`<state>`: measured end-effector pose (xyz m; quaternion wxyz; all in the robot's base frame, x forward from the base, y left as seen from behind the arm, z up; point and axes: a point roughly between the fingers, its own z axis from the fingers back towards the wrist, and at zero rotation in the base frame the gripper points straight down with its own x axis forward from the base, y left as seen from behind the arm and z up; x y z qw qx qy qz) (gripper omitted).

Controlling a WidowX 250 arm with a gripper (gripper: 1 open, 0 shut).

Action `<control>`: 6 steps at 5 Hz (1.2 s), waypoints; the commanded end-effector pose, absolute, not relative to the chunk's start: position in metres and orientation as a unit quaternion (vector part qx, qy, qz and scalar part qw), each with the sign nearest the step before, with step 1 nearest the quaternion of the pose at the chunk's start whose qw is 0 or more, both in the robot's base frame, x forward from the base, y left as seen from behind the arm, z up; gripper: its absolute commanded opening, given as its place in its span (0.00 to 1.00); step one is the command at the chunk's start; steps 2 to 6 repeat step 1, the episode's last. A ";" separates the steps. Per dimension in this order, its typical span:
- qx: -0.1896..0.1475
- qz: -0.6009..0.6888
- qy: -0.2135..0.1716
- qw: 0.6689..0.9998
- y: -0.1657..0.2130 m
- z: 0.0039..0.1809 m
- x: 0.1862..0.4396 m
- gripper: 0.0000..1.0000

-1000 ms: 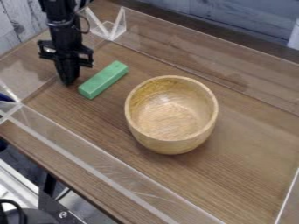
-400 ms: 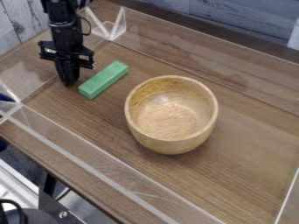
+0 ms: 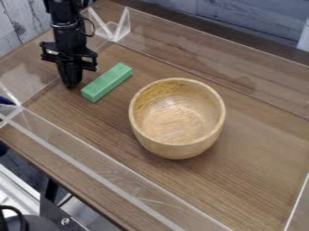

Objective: Remove the green block from inside the brown bowl and put it on the table

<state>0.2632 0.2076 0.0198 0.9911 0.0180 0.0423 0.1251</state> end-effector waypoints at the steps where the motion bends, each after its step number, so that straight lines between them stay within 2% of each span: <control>1: 0.024 0.121 0.043 0.991 0.208 0.022 0.264 0.00; 6: 0.024 0.121 0.043 0.991 0.208 0.022 0.264 0.00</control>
